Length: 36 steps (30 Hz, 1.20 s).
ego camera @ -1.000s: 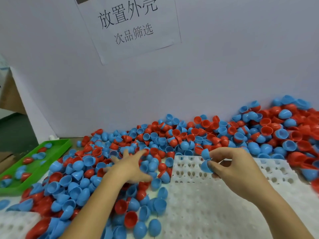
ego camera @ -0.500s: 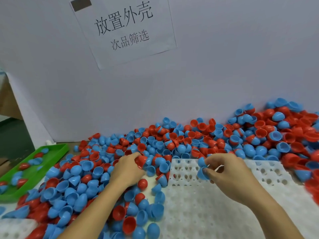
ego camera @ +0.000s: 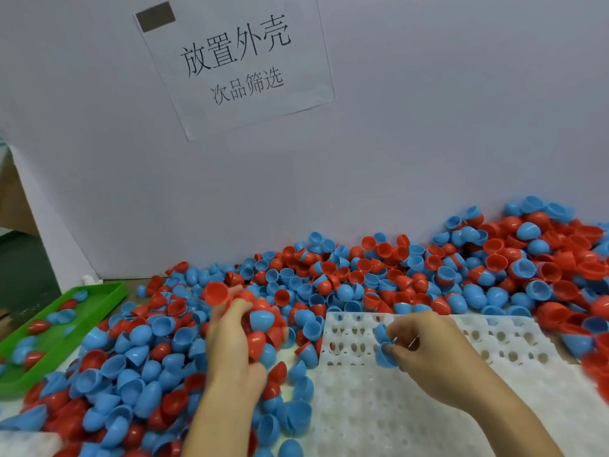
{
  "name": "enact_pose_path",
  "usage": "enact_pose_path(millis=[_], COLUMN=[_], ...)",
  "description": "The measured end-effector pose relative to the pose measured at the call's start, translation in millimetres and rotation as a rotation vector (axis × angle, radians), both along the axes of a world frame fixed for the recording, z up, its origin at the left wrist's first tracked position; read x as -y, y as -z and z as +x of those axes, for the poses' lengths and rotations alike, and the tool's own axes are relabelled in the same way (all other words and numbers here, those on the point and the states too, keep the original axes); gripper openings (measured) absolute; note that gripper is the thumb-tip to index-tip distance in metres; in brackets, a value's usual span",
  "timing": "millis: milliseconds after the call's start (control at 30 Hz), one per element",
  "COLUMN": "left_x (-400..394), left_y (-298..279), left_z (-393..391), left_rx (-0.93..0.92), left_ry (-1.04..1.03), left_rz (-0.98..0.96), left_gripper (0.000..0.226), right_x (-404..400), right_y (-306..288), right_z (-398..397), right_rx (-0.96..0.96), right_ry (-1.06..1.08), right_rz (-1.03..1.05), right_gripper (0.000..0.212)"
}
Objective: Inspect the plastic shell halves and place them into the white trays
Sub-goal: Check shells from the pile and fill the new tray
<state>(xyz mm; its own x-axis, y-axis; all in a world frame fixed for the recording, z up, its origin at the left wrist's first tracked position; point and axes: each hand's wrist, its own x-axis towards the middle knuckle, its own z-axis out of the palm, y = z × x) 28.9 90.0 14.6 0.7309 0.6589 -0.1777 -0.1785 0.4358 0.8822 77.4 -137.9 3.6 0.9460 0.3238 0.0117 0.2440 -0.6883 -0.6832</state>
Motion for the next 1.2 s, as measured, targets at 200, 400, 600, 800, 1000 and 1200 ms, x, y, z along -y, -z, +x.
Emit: enact_pose_path(millis=[200,400,600,800,1000,1200], left_x=[19,3,1,5,4,2], left_y=[20,24,28,29,28,27], left_z=[-2,-2,3,9,9,7], left_rx=[0.059,0.095,0.114,0.126,0.164,0.195], left_ry=[0.099,0.134,0.175,0.202,0.205,0.221], left_rz=[-0.236,-0.249,-0.251,-0.276,-0.318,-0.369], left_gripper=[0.021,0.022,0.020,0.017,0.019,0.021], right_x=[-2,1,-5,-47,-95,-100], right_y=[1,-3,-13,-20,-8,-7], right_z=[-1,-6,-6,18,45,48], right_rx=[-0.032,-0.072,0.017,0.172,0.148,0.169], right_ry=[-0.011,-0.051,-0.048,-0.051,-0.130,-0.161], right_rz=[-0.085,-0.212,-0.281,-0.261,-0.524,-0.635], right_gripper=[0.013,0.024,0.028,0.026,0.016,0.034])
